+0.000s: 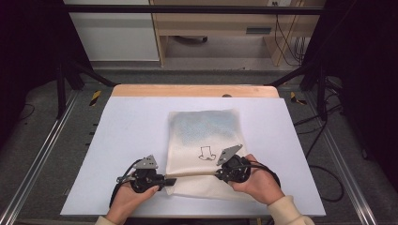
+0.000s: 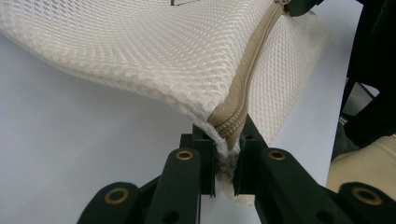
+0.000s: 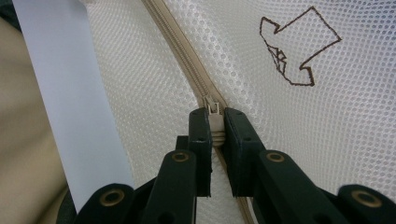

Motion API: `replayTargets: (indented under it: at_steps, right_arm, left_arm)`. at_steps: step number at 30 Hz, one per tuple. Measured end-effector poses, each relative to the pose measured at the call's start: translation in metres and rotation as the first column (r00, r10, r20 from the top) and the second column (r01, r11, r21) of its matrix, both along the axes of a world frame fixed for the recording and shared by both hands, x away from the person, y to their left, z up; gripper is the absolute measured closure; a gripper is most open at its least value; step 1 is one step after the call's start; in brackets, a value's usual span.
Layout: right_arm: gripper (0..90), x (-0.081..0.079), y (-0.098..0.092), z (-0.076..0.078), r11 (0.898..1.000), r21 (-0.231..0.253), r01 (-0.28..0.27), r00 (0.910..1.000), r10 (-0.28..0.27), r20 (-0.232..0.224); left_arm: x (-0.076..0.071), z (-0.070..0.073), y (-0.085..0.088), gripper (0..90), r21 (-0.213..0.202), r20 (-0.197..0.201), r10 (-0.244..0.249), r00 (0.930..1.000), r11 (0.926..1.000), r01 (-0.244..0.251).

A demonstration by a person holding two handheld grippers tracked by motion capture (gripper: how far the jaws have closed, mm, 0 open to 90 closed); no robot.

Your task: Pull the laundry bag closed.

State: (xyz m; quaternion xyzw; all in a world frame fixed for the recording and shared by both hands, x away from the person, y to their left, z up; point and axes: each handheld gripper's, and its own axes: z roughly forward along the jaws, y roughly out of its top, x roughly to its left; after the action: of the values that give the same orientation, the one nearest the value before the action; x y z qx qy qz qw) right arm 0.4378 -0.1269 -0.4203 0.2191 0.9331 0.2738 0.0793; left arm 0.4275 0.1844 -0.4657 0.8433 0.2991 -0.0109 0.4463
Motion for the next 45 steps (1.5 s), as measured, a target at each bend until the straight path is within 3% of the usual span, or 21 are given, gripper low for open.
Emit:
replayTargets:
  at_steps: [14,45]
  right_arm:
    - [82.1,-0.002,-0.012,-0.001,1.000,0.009,0.020,0.9996,-0.020,0.021]
    - [82.1,-0.008,-0.036,-0.006,0.997,0.026,0.072,0.9973,-0.072,0.015]
  left_arm:
    - [-0.001,0.000,0.000,82.0,0.002,0.005,0.006,1.0000,1.0000,-0.006]
    - [-0.002,0.000,0.000,81.9,0.013,0.014,0.010,0.9998,0.9999,-0.010]
